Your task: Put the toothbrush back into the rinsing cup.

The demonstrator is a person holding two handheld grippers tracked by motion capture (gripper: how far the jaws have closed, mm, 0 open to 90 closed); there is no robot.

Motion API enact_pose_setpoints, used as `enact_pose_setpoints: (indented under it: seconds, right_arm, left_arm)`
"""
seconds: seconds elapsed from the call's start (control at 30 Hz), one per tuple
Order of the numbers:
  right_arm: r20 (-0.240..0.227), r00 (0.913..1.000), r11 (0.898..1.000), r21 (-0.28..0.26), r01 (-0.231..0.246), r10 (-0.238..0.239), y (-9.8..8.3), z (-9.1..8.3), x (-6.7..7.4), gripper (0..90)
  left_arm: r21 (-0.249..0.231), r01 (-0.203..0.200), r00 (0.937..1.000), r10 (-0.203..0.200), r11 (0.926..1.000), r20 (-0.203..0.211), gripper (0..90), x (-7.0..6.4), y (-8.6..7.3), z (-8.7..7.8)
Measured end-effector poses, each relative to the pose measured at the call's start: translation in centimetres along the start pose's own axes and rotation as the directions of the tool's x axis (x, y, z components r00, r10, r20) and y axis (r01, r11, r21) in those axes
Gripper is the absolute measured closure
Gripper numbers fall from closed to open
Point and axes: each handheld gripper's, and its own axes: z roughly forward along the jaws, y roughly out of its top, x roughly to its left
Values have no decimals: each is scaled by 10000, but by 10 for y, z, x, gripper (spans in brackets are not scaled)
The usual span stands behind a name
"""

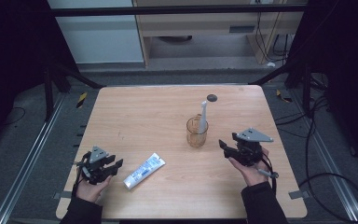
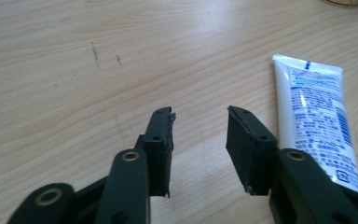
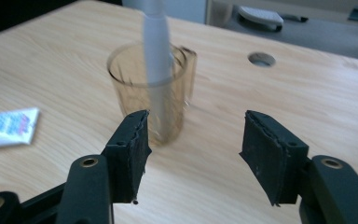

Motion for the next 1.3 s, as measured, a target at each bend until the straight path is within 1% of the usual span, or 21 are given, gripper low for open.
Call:
enact_pose_setpoints:
  seconds: [0.07,0.1,0.17,0.23,0.27,0.37,0.4,0.47,0.57,0.63,0.73,0.77,0.83,0.93,0.97,1.0,1.03,1.17,1.27,1.3]
  right_arm:
    - [123,9999,10000,-13,73,-73,-6,-4,-4,412]
    - [174,9995,9997,-28,248,-248,-10,-6,-6,416]
    - [337,9986,9992,-2,403,-403,-16,-10,-8,420]
    - [258,9991,9992,226,323,-329,-23,-12,-11,433]
    - [212,9994,9987,427,280,-289,-26,-13,-12,432]
    - [279,9988,9969,694,382,-402,-36,-15,-17,423]
    - [321,9984,9960,775,444,-470,-39,-16,-19,416]
    - [326,9983,9952,871,454,-484,-43,-17,-22,402]
    - [307,9987,9956,861,374,-401,-51,-20,-25,398]
    - [362,9983,9937,1035,427,-467,-55,-21,-27,396]
    - [466,9980,9934,1079,383,-435,-59,-22,-29,400]
    - [479,9982,9936,1085,310,-364,-59,-22,-29,393]
    - [671,9971,9937,1084,288,-362,-59,-22,-31,365]
    - [800,9964,9937,1105,181,-270,-59,-23,-31,352]
    - [880,9956,9933,1137,217,-318,-60,-23,-31,344]
    - [895,9954,9930,1155,244,-348,-60,-23,-32,342]
    - [954,9950,9927,1194,185,-300,-60,-23,-32,337]
    - [965,9951,9918,1275,66,-191,-62,-24,-33,312]
    - [943,9955,9896,1437,-25,-112,-64,-24,-34,300]
    - [958,9952,9889,1482,49,-193,-64,-23,-35,295]
  left_arm:
    - [112,-142,9997,140,9998,179,654,-3,1,-1]
    - [161,-218,9994,214,9996,258,662,-4,1,-2]
    - [171,-353,9986,346,9992,390,665,-7,2,-2]
    - [232,-506,9975,494,9984,506,648,-10,4,-2]
    - [264,-589,9968,573,9979,553,628,-11,5,-2]
    - [207,-736,9953,721,9971,653,580,-16,10,-3]
    - [203,-731,9949,715,9971,709,571,-17,11,-3]
    - [209,-791,9937,772,9966,808,545,-18,14,-2]
    - [334,-888,9916,852,9955,977,491,-21,20,-1]
    - [383,-1008,9894,961,9942,1091,457,-23,24,0]
    - [506,-1138,9866,1069,9922,1236,442,-27,30,3]
    - [556,-1196,9848,1114,9913,1329,435,-28,33,4]
    - [643,-1284,9825,1181,9896,1441,418,-31,36,6]
    - [832,-1522,9774,1375,9848,1606,399,-37,42,9]
    - [864,-1542,9768,1387,9843,1630,389,-37,42,10]
    - [932,-1646,9746,1473,9819,1684,384,-38,44,11]
    - [971,-1667,9740,1485,9812,1712,377,-39,45,12]
    - [1178,-1818,9694,1578,9763,1882,360,-44,49,17]
    - [1351,-1889,9673,1606,9727,1961,347,-45,50,21]
    - [1418,-1918,9671,1624,9711,1959,343,-46,51,22]
